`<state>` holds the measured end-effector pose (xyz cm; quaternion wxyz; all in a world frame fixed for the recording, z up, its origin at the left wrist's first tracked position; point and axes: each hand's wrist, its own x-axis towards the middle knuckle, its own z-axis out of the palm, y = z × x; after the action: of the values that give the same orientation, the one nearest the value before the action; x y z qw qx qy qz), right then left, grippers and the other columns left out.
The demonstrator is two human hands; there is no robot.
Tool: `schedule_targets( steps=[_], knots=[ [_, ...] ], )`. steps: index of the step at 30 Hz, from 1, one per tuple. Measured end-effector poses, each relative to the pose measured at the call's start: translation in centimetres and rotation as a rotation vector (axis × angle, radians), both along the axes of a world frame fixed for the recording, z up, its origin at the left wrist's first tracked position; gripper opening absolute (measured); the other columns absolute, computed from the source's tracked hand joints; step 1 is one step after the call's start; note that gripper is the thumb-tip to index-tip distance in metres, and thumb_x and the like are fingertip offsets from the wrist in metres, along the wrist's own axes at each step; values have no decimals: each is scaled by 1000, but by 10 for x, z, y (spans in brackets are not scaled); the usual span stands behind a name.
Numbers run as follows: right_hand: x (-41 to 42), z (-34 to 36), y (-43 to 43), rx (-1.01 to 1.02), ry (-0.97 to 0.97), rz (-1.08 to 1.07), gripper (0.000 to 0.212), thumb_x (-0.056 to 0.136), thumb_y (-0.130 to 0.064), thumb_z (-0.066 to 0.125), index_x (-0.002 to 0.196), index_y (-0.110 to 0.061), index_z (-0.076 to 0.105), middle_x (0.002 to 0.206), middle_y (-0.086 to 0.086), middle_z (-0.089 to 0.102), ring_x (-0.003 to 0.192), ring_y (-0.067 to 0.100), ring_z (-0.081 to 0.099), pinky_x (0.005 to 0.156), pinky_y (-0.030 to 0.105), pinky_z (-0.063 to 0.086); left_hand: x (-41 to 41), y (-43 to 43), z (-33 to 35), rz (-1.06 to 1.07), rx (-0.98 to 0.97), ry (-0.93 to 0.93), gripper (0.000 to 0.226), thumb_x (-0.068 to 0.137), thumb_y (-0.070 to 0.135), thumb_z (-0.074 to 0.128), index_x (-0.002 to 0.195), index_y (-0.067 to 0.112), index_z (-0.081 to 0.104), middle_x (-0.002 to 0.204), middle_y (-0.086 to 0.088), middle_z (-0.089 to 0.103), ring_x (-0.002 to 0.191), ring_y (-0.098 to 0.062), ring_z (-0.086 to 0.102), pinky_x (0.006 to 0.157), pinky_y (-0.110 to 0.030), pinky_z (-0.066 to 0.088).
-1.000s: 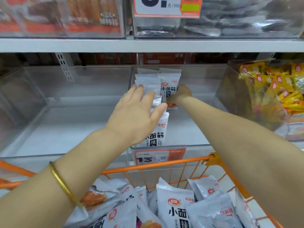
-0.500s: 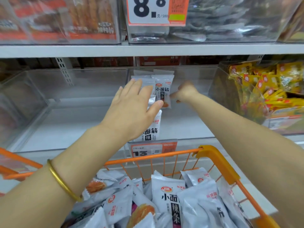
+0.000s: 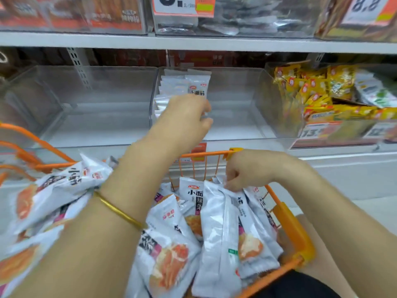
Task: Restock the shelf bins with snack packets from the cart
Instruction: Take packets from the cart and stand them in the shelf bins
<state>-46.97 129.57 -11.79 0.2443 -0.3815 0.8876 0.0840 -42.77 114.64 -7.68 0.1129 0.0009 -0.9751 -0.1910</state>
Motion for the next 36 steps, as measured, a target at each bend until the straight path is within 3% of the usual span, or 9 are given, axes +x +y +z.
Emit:
schedule_targets(
  steps=[4,9,13,17,21,24,27,32,36],
  knots=[
    [1,3,4,-313,-53,-130,24,82,-24,66,64,-22,49,66,-3,48,62,13,46,59,30,42,25,18,-18,87,253,-4,30,93,24,52,122,19,58,121,0,56,113,-16,49,85,-20,32],
    [-4,11,9,-988,-449,-488,10,90,-12,60,84,-11,53,73,7,61,63,16,64,54,26,55,30,18,-32,75,475,-84,35,92,31,54,125,20,55,123,5,57,105,-8,53,85,-21,39],
    [-8,10,1,-1174,-371,-524,13,91,-9,58,80,-13,52,68,4,64,58,13,64,56,29,54,25,9,-35,78,569,-75,39,90,28,59,127,20,50,118,5,57,100,-9,56,80,-20,42],
    [-12,10,-15,-1386,-317,-600,15,92,-9,57,79,-14,53,70,3,63,60,13,62,56,28,53,19,-1,-32,139,741,-16,31,87,16,63,115,20,50,86,8,58,71,-2,57,55,-9,45],
    [-15,7,-21,-1326,-493,-584,8,92,-20,58,96,-13,60,90,5,71,77,16,70,65,30,58,15,-11,-31,194,865,97,29,87,7,61,115,14,56,90,-10,68,75,-18,65,72,-34,55],
    [-13,2,-20,-1070,-538,-489,25,83,-11,68,106,-19,63,99,-2,73,87,13,71,71,31,59,11,-15,-34,245,875,199,27,87,8,60,111,18,54,86,-6,64,71,-15,59,71,-34,52],
    [-22,1,-23,-1088,-514,-562,19,85,-6,65,104,-10,65,94,3,74,79,17,69,70,34,56,10,-15,-40,259,739,310,28,90,13,55,117,18,53,96,4,59,86,-10,56,83,-30,48],
    [-68,8,-27,-1326,-494,-930,10,94,-13,54,87,-14,60,73,-1,69,63,12,63,58,26,50,10,-20,-62,225,146,317,29,92,19,53,120,14,58,140,-6,43,135,-24,27,111,-40,22],
    [-118,-3,-51,-1316,-276,-992,22,93,-7,55,114,-3,54,100,8,65,75,17,63,53,27,48,7,-21,-70,205,36,219,32,94,22,49,125,20,54,154,-4,21,145,-21,2,115,-48,-3]
  ],
)
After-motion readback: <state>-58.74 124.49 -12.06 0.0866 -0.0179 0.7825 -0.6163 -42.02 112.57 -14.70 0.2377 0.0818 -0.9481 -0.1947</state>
